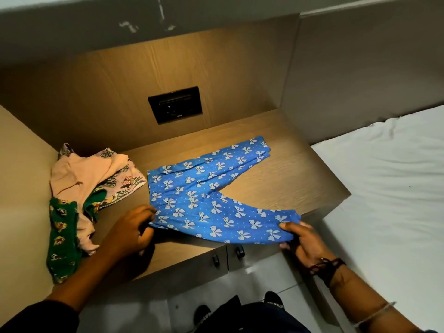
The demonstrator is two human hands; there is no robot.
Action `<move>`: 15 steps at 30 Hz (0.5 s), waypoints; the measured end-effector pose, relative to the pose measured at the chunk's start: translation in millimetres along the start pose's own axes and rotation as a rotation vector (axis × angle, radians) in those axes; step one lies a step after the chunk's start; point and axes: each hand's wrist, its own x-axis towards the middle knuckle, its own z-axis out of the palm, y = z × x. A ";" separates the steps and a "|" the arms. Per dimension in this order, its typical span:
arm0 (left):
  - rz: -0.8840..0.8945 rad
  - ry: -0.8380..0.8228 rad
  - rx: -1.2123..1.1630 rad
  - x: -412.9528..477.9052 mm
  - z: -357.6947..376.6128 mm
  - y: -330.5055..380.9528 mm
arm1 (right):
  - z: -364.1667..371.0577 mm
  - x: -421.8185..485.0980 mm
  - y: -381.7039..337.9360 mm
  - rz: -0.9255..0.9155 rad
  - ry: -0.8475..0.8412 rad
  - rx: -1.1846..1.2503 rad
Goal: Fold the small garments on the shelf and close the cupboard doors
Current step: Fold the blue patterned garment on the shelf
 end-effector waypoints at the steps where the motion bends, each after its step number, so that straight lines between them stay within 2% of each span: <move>1: -0.005 -0.002 -0.058 0.0 -3.4 3.3 | 3.0 -3.0 -9.3 -0.013 -0.012 -0.042; 4: -0.044 -0.039 -0.228 2.9 -15.3 9.5 | 13.5 -10.6 -42.5 -0.023 -0.073 -0.159; 8: -0.130 -0.160 -0.488 11.0 -33.1 6.2 | 24.2 -8.2 -96.3 0.076 -0.167 -0.123; 11: -0.237 -0.146 -0.746 19.9 -47.4 6.0 | 34.0 0.3 -135.3 0.141 -0.278 -0.102; 13: -0.326 -0.130 -0.891 24.9 -55.9 5.3 | 42.4 13.7 -156.2 0.153 -0.264 -0.086; 15: -0.407 -0.139 -0.928 30.9 -58.3 3.1 | 51.1 32.9 -172.9 0.188 -0.232 -0.020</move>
